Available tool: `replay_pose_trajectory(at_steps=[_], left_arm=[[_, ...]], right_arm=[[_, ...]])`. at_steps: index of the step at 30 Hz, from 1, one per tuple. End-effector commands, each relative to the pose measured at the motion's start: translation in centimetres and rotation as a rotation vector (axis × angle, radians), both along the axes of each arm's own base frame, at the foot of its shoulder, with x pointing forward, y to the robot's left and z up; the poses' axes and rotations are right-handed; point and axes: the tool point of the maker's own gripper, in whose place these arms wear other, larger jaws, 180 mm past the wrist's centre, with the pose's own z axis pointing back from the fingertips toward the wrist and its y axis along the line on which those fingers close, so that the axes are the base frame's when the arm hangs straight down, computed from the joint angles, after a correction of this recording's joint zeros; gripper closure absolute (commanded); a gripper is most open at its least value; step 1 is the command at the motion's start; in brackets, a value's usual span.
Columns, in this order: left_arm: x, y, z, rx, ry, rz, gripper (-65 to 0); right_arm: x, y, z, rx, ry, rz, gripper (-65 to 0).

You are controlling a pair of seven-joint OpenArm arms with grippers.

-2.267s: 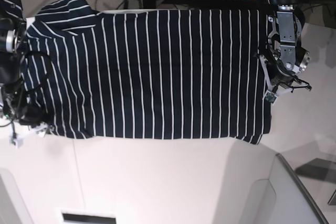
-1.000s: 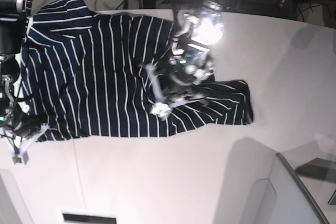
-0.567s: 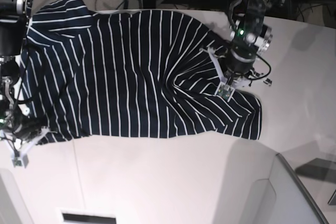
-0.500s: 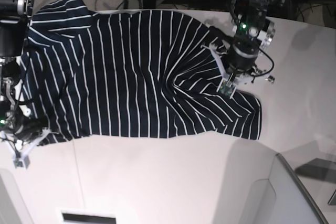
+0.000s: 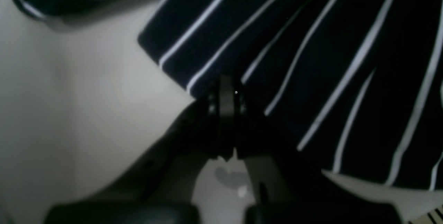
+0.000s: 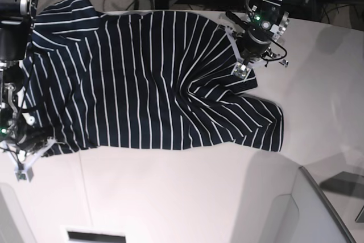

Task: Layout the t-shirt on the table in an organized manner, then fold the t-shirt properly
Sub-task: 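Release the shirt edge with the left gripper and pinch fabric inward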

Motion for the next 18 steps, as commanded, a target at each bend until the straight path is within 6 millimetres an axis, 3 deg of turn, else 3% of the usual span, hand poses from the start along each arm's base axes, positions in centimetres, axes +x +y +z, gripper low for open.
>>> replay_pose_trajectory(at_steps=[1, 7, 10, 14, 18], left_arm=[[-0.6, 1.0, 0.2, 0.015, -0.004, 0.019, 0.0], [-4.9, 5.3, 1.2, 0.068, 0.021, 0.12, 0.0], [-5.5, 6.3, 3.3, 0.086, -0.017, 0.14, 0.0], [-2.7, 5.7, 6.8, 0.07, -0.135, 0.134, 0.0], [2.3, 2.2, 7.5, 0.002, -0.217, 0.087, 0.0]], right_arm=[[1.4, -0.7, 2.1, -0.013, -0.064, -0.003, 0.0], [1.4, -0.8, 2.1, -0.015, -0.064, -0.004, 0.0], [1.4, -0.8, 2.1, -0.015, -0.064, -0.004, 0.0], [1.4, -0.8, 2.2, -0.015, -0.067, -0.004, 0.0], [1.4, -0.7, 2.2, -0.013, -0.066, -0.003, 0.0]])
